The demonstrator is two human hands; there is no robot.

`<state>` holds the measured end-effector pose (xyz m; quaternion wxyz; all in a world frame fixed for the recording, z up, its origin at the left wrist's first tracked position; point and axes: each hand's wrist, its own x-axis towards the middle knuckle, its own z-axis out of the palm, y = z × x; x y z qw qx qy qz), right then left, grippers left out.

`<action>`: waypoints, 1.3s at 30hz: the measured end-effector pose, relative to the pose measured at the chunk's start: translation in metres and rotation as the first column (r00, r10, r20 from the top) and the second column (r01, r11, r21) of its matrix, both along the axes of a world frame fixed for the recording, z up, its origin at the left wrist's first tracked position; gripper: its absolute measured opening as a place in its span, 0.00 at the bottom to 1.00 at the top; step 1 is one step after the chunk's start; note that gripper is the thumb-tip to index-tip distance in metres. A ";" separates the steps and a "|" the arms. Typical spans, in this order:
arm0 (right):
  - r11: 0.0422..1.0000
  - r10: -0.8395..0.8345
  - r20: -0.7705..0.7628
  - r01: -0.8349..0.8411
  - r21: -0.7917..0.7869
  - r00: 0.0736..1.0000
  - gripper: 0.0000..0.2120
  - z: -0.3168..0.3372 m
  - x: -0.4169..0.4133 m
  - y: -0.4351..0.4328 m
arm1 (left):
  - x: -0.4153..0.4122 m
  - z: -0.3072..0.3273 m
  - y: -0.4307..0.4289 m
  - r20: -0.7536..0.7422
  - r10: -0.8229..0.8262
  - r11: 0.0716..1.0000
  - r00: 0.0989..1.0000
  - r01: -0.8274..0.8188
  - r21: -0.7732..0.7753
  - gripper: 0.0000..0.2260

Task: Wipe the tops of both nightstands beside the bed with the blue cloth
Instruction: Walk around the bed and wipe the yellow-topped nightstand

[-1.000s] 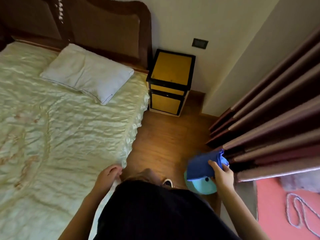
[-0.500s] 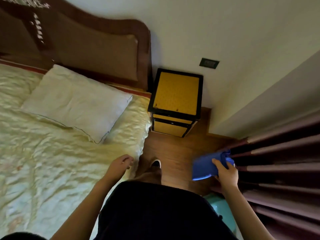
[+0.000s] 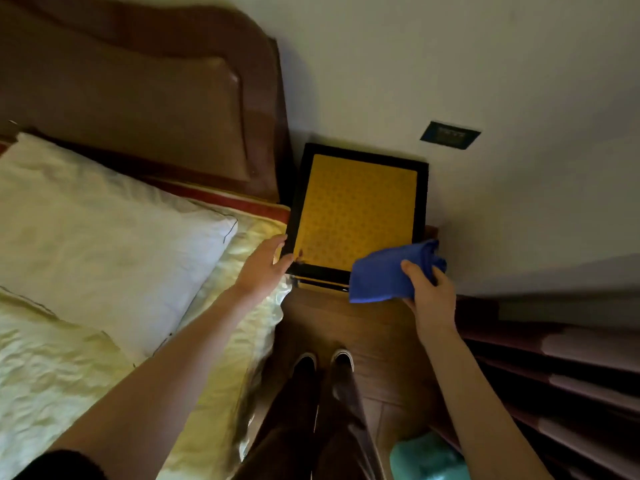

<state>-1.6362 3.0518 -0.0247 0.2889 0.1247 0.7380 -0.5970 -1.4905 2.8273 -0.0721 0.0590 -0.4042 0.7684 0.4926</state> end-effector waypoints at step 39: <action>0.364 0.909 -0.290 -0.234 0.901 0.300 0.30 -0.232 -0.171 -0.078 | -0.073 -0.193 -0.020 0.100 0.355 0.897 0.929 -0.308 -0.318 0.15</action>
